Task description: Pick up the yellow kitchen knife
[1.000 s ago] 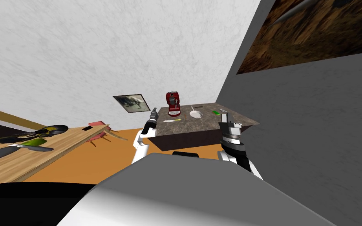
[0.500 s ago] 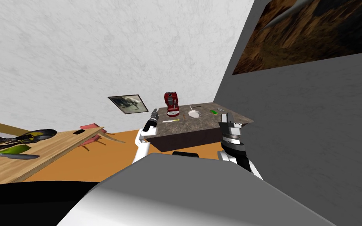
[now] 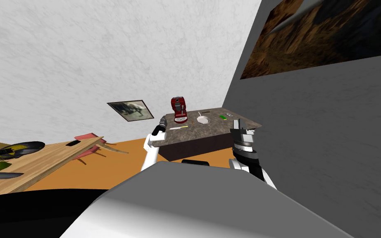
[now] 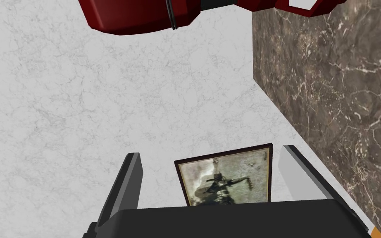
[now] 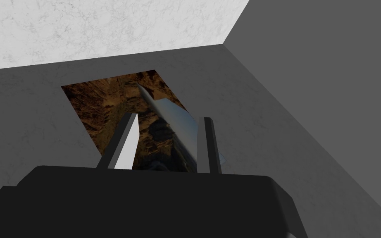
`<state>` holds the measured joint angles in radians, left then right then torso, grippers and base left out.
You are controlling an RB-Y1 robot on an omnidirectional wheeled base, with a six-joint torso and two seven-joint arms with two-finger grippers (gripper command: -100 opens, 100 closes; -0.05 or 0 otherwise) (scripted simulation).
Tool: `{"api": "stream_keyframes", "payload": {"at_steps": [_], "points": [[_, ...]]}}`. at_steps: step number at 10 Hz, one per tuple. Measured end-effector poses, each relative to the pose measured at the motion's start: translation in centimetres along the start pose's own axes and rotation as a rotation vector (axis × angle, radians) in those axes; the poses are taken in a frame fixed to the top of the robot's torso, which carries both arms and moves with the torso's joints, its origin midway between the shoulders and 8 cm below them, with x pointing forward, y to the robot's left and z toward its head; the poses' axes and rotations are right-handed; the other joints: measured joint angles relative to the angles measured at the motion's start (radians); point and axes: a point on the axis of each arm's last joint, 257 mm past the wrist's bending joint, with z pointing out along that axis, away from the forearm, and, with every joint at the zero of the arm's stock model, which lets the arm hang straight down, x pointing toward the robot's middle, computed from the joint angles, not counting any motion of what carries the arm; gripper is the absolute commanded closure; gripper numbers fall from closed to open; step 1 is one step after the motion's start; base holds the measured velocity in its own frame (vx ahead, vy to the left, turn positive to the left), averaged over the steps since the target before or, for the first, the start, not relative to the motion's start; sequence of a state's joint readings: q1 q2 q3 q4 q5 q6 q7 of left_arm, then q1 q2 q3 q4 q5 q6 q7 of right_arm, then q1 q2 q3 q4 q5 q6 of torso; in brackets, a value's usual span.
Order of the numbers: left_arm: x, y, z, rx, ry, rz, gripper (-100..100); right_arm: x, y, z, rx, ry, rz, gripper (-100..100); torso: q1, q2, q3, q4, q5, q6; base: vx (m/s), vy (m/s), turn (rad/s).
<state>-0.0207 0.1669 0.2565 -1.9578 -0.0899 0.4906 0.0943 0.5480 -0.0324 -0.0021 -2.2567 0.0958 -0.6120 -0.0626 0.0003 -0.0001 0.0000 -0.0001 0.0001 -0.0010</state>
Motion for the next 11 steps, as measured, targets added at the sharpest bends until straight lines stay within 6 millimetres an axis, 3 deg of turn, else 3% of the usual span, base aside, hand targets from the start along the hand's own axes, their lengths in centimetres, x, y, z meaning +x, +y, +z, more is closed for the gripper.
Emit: {"api": "stream_keyframes", "payload": {"at_steps": [4,11], "points": [[-0.4,2.7,1.4,-0.118,-0.024,-0.022,-100,0.0,0.0,0.0,0.0,0.0,0.0,0,0.0,0.0,0.0,0.0,0.0,0.0,-0.003,0.011,-0.094],[-0.3,7.3,2.0,-0.318,-0.056,-0.066,-100,0.0,0.0,0.0,0.0,0.0,0.0,0,0.0,0.0,0.0,0.0,0.0,0.0,-0.004,0.009,-0.079]]}}
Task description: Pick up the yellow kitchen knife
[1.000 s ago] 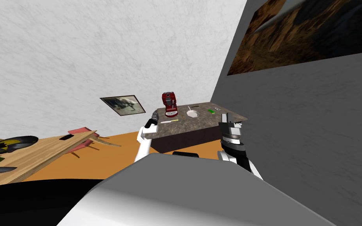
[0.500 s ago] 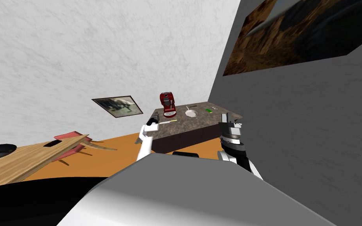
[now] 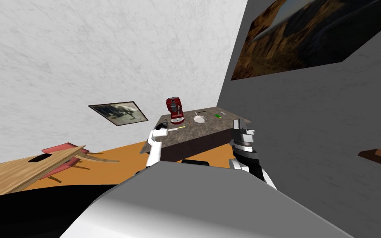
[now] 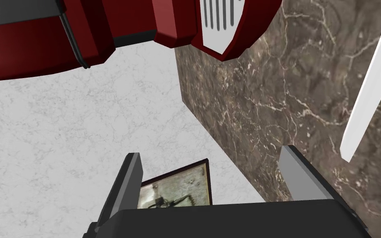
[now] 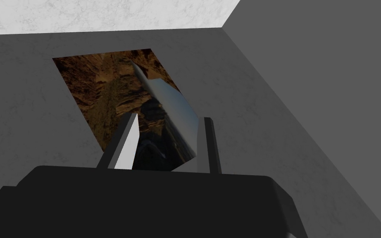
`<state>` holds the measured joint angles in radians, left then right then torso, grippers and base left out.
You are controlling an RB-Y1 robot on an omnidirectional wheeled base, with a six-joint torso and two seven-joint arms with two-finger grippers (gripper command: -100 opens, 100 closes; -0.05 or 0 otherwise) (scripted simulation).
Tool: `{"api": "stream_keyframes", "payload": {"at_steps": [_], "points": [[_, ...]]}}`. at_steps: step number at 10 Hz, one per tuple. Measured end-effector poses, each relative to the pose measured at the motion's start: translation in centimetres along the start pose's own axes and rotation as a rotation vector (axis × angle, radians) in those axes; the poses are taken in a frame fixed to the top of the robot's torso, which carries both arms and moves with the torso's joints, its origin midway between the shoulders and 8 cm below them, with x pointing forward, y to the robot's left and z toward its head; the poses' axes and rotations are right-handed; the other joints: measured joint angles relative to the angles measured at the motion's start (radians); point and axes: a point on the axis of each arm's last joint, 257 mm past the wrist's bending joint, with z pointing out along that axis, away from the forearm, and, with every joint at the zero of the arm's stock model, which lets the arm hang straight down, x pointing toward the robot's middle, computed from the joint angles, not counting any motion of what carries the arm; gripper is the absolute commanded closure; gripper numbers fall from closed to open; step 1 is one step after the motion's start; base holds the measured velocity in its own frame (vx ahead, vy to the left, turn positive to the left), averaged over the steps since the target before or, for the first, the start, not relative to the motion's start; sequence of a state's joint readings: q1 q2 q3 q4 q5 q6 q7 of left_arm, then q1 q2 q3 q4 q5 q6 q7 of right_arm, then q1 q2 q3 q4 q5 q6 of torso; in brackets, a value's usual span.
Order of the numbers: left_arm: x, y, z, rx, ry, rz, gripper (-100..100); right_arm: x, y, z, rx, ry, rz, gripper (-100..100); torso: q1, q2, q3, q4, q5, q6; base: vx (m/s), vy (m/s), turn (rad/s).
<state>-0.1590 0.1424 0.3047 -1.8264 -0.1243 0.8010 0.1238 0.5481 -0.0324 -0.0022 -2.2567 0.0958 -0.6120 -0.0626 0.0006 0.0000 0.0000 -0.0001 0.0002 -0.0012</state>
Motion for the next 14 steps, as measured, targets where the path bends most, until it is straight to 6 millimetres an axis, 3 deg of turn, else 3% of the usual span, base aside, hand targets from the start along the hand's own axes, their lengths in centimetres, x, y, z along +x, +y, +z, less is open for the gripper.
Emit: {"api": "stream_keyframes", "payload": {"at_steps": [7,14], "points": [[0.4,4.4,1.2,-0.207,-0.024,-0.043,-100,0.0,0.0,0.0,0.0,0.0,0.0,0,0.0,0.0,0.0,0.0,0.0,0.0,-0.005,0.008,-0.068],[1.3,8.1,1.1,-0.412,-0.045,-0.08,-100,0.0,0.0,0.0,0.0,0.0,0.0,0,0.0,0.0,0.0,0.0,0.0,0.0,-0.004,0.008,-0.071]]}}
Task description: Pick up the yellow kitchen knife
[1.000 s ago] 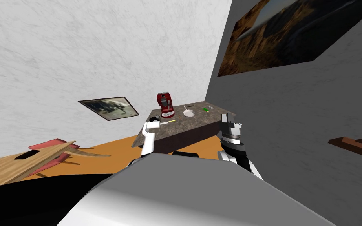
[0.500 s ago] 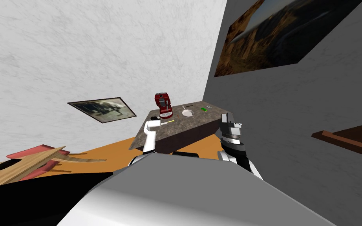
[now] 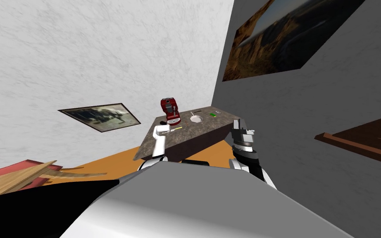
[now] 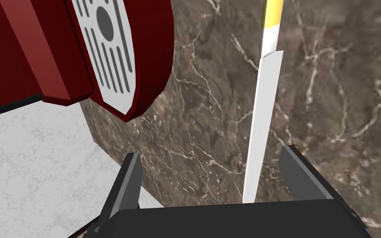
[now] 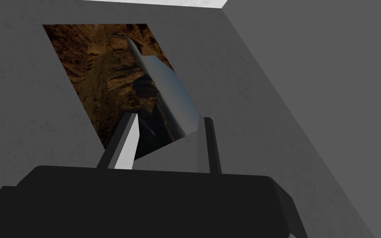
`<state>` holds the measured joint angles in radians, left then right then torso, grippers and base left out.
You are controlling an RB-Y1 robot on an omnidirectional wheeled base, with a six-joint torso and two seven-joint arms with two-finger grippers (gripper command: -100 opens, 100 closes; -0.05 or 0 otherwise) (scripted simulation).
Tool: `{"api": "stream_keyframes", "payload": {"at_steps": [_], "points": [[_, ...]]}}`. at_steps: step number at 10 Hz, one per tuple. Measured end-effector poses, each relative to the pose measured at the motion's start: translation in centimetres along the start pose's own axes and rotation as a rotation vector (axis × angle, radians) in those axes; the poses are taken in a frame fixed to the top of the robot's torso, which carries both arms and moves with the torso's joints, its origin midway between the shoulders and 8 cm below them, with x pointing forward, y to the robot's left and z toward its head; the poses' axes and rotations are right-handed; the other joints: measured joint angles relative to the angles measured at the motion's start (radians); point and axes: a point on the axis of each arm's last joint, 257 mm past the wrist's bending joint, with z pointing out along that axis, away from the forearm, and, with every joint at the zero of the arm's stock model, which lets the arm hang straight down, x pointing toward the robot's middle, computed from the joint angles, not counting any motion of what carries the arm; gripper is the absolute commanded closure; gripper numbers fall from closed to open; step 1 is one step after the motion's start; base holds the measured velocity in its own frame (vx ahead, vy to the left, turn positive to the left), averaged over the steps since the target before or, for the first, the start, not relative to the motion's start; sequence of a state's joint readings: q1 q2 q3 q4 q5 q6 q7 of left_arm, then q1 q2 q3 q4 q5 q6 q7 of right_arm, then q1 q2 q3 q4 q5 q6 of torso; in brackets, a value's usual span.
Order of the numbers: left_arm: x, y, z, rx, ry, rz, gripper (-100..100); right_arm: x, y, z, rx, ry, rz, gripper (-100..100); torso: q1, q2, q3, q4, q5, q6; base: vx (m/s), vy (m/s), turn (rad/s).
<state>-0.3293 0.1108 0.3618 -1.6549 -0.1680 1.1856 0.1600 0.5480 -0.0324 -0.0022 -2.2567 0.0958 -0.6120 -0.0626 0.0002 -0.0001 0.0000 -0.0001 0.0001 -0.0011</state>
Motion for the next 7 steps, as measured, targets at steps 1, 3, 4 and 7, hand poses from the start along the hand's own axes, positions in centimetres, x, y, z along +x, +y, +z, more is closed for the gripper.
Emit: {"api": "stream_keyframes", "payload": {"at_steps": [1,3,4,7], "points": [[0.0,0.5,0.1,-0.023,-0.003,-0.003,-100,0.0,0.0,0.0,0.0,0.0,0.0,0,0.0,0.0,0.0,0.0,0.0,0.0,-0.004,0.008,-0.076],[0.2,1.2,0.2,-0.07,-0.01,-0.01,-100,0.0,0.0,0.0,0.0,0.0,0.0,0,0.0,0.0,0.0,0.0,0.0,0.0,-0.004,0.007,-0.056],[0.2,1.6,0.3,-0.095,-0.014,-0.014,-100,0.0,0.0,0.0,0.0,0.0,0.0,0,0.0,0.0,0.0,0.0,0.0,0.0,-0.006,0.007,-0.095],[0.0,2.5,0.2,-0.161,-0.027,-0.024,-100,0.0,0.0,0.0,0.0,0.0,0.0,0,0.0,0.0,0.0,0.0,0.0,0.0,-0.004,0.007,-0.056]]}}
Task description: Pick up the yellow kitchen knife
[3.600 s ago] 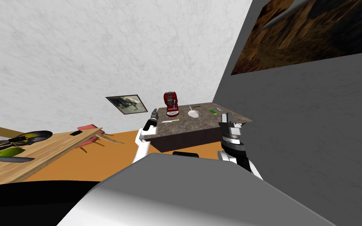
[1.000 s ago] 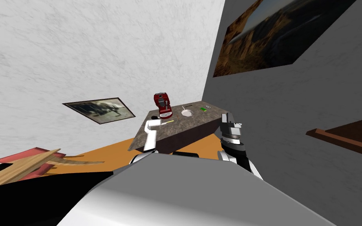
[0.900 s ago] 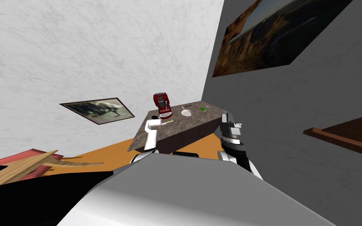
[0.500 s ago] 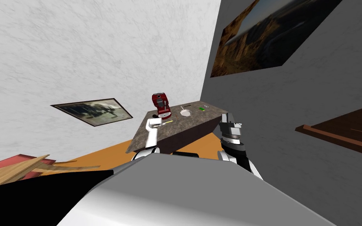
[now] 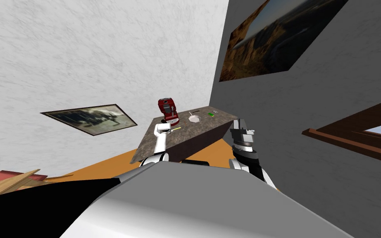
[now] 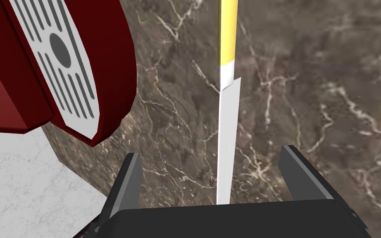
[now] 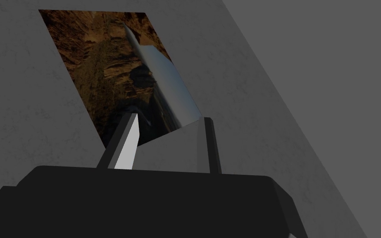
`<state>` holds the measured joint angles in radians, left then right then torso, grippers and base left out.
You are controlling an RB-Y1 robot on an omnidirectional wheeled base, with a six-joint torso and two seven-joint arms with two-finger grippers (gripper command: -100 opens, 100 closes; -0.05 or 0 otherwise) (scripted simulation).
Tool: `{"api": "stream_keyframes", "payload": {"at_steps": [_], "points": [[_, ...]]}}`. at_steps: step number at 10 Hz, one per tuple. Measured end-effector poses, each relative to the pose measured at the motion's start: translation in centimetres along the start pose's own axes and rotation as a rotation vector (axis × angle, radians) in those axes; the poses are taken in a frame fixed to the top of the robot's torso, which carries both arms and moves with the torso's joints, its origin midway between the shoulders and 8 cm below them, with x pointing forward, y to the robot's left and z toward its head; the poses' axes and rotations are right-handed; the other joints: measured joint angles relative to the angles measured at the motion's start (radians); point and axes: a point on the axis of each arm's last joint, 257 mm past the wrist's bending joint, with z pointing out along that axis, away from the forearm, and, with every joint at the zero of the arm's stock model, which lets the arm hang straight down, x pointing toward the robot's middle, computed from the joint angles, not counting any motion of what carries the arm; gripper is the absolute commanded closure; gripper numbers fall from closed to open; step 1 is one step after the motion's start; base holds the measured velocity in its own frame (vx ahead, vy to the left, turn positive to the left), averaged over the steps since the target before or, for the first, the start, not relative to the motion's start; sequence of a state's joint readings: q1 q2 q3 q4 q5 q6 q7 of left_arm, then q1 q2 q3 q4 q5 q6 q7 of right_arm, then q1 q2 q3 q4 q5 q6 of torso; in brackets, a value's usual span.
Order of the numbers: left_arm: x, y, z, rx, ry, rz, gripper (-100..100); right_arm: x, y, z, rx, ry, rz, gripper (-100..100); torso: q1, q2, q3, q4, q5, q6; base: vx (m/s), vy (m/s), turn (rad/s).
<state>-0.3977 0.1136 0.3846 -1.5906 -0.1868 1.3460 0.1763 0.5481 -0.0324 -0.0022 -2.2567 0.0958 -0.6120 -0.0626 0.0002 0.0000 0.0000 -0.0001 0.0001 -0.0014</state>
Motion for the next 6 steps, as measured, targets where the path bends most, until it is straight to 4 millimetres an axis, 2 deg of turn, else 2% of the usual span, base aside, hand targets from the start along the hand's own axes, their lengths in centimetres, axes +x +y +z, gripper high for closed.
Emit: {"api": "stream_keyframes", "payload": {"at_steps": [3,4,5,6], "points": [[-0.31,0.61,-0.09,-0.057,-0.015,-0.01,-100,0.0,0.0,0.0,0.0,0.0,0.0,0,0.0,0.0,0.0,0.0,0.0,0.0,-0.003,0.005,-0.037],[-0.34,0.7,-0.1,-0.061,-0.016,-0.011,0,0.0,0.0,0.0,0.0,0.0,0.0,0,0.0,0.0,0.0,0.0,0.0,0.0,0.0,0.0,0.0],[-0.34,0.69,-0.1,-0.06,-0.016,-0.011,-100,0.0,0.0,0.0,0.0,0.0,0.0,0,0.0,0.0,0.0,0.0,0.0,0.0,0.021,0.006,0.022],[-0.3,0.95,0.26,-0.063,-0.015,-0.009,-100,0.0,0.0,0.0,0.0,0.0,0.0,0,0.0,-0.001,-0.001,0.0,0.0,0.0,0.038,0.007,0.023]]}}
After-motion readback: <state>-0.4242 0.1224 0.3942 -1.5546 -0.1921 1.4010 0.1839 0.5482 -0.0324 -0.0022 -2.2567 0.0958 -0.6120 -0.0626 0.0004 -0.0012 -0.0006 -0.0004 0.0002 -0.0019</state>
